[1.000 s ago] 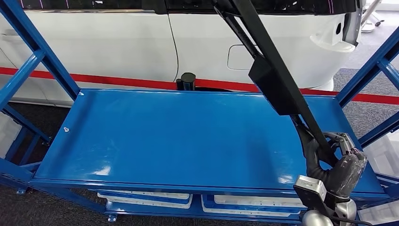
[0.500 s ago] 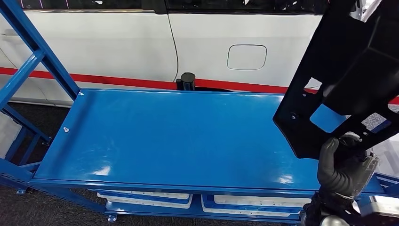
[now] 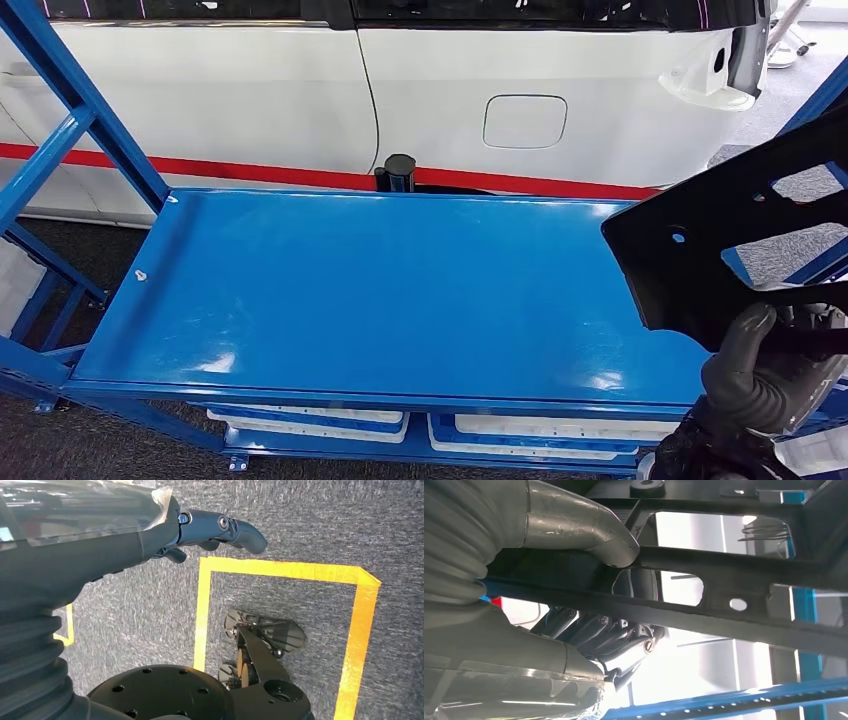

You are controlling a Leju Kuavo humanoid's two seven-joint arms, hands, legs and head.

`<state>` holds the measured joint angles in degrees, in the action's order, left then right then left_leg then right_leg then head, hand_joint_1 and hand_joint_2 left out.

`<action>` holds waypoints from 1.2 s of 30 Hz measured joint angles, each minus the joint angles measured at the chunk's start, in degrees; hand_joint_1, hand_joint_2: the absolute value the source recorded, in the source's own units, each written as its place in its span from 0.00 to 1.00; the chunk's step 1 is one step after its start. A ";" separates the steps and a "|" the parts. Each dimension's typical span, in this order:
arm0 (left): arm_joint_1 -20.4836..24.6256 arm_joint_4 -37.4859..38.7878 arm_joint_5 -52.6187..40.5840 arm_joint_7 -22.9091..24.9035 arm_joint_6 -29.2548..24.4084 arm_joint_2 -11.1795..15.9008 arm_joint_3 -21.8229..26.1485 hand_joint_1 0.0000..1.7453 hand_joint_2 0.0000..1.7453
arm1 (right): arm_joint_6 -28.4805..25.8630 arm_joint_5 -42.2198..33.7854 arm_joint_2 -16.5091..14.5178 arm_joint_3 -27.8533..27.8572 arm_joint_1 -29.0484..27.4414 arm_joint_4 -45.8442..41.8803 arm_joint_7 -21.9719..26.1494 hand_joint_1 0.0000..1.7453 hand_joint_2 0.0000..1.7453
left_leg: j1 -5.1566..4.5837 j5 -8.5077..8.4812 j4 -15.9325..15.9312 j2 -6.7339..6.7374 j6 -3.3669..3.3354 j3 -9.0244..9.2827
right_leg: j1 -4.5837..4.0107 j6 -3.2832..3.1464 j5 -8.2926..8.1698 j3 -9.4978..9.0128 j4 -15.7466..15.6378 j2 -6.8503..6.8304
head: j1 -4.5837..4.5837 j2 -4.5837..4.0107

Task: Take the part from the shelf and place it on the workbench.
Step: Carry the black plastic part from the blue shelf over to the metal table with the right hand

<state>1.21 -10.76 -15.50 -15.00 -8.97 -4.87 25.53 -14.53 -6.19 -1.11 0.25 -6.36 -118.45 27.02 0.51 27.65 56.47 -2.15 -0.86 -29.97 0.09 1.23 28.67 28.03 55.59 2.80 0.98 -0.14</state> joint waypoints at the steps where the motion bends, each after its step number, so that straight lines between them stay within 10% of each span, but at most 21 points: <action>1: -0.04 -0.01 0.03 -0.29 0.19 0.00 0.09 0.00 1.00 | -0.25 0.21 -0.15 0.09 -0.01 -0.24 0.20 1.00 1.00 | 0.00 0.00 0.00 0.00 0.00 0.01 | 0.00 0.00 0.00 0.09 0.00 0.00 | 0.00 0.00; 23: -0.32 -0.02 -0.03 -1.03 0.26 0.17 0.91 0.00 1.00 | -3.69 0.67 -2.03 4.81 -3.63 -5.57 0.78 1.00 1.00 | -0.18 0.07 0.09 -0.02 -0.09 0.00 | 0.20 0.05 -0.01 0.35 -0.05 0.00 | -0.01 -0.01; 31: -0.33 -0.02 0.62 -0.46 0.61 0.28 1.21 0.00 1.00 | -3.61 0.69 -2.17 5.16 -3.73 -5.55 0.56 1.00 1.00 | -0.63 -0.41 -0.57 0.34 -1.41 0.19 | 0.73 1.01 0.15 0.54 0.21 -0.08 | 0.00 -0.01; 36: -0.42 -0.02 0.93 -0.45 0.90 0.20 1.42 0.00 1.00 | -3.78 0.75 -1.97 5.52 -3.49 -5.44 0.39 1.00 1.00 | -0.34 -1.21 -1.43 1.75 -2.24 0.10 | 0.76 0.51 7.02 7.65 15.13 -1.92 | 0.32 -0.01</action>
<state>0.79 -10.78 -14.57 -15.45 -8.08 -4.67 26.95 -18.32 -5.44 -3.09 5.77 -9.85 -123.89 27.41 0.17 26.44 55.03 -0.40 -3.10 -29.86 0.86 1.74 35.69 35.69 70.72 0.88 1.30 -0.15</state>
